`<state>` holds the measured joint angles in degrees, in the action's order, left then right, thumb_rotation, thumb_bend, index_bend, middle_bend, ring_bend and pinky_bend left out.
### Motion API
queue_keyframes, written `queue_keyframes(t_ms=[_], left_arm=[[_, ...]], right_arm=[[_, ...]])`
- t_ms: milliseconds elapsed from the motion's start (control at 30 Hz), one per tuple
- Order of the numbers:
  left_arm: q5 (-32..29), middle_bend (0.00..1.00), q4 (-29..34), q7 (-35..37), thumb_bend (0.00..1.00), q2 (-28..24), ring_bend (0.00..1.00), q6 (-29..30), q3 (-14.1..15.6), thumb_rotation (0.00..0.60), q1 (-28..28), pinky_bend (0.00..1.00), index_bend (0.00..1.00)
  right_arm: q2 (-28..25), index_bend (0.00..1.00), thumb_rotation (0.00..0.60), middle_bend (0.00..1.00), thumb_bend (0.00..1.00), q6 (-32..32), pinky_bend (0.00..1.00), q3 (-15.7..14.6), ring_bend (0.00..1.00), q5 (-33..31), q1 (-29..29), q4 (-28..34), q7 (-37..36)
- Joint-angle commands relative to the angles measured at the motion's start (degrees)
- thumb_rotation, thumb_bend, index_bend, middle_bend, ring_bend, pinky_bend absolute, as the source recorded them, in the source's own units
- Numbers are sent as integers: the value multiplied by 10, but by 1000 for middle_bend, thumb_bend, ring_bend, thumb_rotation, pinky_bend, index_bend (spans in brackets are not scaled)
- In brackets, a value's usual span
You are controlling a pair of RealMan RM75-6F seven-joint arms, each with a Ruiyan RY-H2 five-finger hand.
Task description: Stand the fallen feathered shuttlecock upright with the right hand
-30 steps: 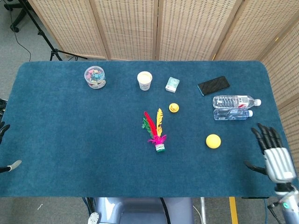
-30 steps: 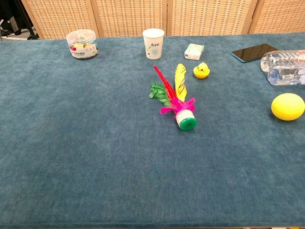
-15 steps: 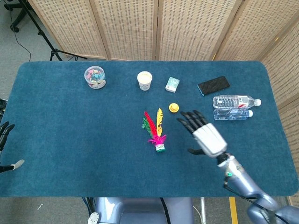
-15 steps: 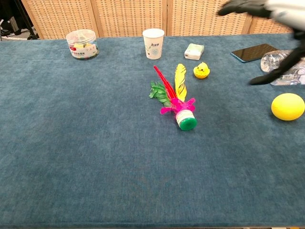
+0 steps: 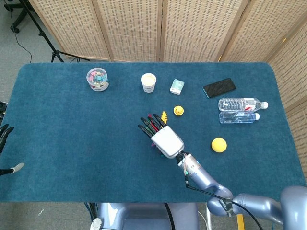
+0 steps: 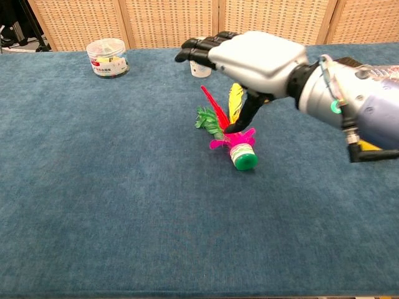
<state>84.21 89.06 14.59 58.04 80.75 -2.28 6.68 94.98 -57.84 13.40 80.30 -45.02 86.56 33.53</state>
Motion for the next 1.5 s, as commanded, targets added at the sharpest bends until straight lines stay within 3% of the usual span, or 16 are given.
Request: queue_keyframes(t_ms=[33,300,633,1000,1333,1500], left_arm=[[2,0,0,1,0,-1,0,0,1,600,0,0,0],[3,0,1,-1,0,0,0,1,2,600,-1,0,0],[7,0,4,-10,0,2,0,2,4,600,-1,0,0],[7,0,2,2,0,-1,0,5,3,600,-3,0,0],[18,0,4,2,0,-2,0,10,7,600,-5,0,0],[21,0,5,-2,0,-2,0,11,9,600,-5,0,0]], right_arm=[[43,0,600,0,0,7,0,3,0,-43,-20,-27,85],[81,0,600,0,0,-25,0,3,0,-128,-19,4,207],[128,0,600,0,0,-62,0,-2,0,-180,-29,-11,289],[153,0,600,0,0,-88,0,-19,0,-212,-26,-36,319],[115,0,600,0,0,-103,0,-49,0,-206,0,-51,300],[93,0,600,0,0,-103,0,-50,0,-201,10,-71,276]])
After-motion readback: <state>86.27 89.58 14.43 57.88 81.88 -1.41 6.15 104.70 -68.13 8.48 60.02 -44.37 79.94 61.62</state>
